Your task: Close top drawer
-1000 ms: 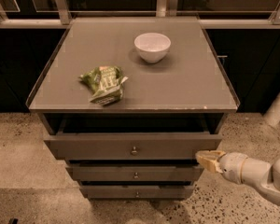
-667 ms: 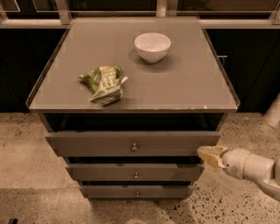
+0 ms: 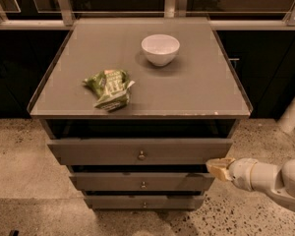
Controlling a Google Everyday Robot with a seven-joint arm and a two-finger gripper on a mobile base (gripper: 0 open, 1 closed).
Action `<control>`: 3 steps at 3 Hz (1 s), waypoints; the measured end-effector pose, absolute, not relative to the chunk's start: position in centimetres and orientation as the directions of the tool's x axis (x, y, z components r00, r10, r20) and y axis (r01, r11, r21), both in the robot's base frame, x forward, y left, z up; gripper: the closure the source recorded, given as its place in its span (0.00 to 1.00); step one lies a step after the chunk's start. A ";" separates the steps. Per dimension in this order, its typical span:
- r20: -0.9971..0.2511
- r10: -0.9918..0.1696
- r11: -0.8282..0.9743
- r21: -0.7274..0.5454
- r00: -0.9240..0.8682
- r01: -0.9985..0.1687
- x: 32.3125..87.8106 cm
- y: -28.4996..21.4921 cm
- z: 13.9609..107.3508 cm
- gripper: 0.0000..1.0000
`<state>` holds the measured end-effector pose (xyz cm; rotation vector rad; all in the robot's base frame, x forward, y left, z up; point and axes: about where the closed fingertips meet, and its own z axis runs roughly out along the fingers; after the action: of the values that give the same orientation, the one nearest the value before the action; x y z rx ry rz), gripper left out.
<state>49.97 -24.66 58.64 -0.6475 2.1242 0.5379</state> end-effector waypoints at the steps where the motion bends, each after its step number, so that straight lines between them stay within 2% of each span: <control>1: -0.795 -0.299 0.762 0.134 -0.528 -0.633 48.6 -23.1 59.4 0.58; 3: -0.816 -0.270 0.810 0.094 -0.511 -0.578 46.5 -25.1 62.1 0.11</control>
Offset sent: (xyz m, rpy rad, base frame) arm -0.0609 -0.0397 0.0772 -0.1116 -0.1054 -0.1797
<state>46.46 -25.09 62.10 -0.6236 2.1247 0.4509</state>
